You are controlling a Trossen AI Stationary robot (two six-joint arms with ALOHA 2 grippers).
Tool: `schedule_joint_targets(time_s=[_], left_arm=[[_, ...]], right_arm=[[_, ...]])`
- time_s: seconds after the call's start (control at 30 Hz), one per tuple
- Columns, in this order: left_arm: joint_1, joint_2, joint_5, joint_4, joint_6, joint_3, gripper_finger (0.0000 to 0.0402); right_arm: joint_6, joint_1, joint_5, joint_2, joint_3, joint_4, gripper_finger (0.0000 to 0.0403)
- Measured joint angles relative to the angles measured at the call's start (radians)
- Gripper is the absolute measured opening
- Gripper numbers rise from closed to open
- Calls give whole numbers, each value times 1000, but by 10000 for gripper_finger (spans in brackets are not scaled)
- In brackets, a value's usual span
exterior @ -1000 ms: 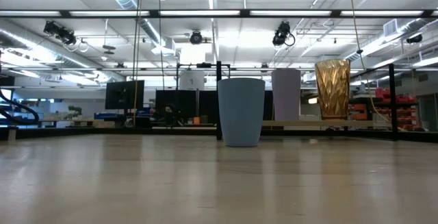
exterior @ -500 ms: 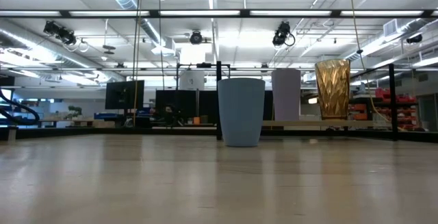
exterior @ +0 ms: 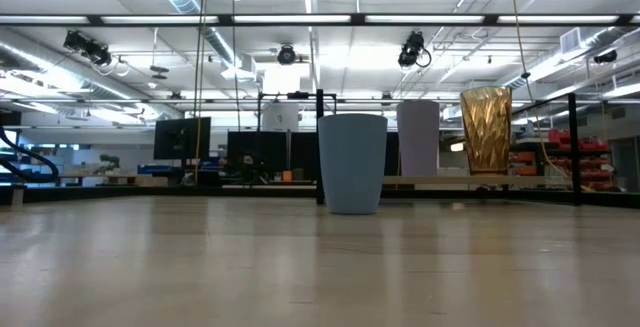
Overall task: Stack small to large cups/mugs on shelf
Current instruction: Put the blue cup on the shelf
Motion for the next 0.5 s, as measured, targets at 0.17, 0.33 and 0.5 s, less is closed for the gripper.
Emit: schedule_joint_targets(time_s=[0.17,0.33,0.5], left_arm=[[9,8,386,369,136,-143,14],[13,8,689,687,142,-297,6],[23,8,717,710,61,-428,21]], right_arm=[[35,3,-31,0,0,-40,17],[120,59,-46,0,0,-110,17],[213,141,-46,0,0,-134,17]])
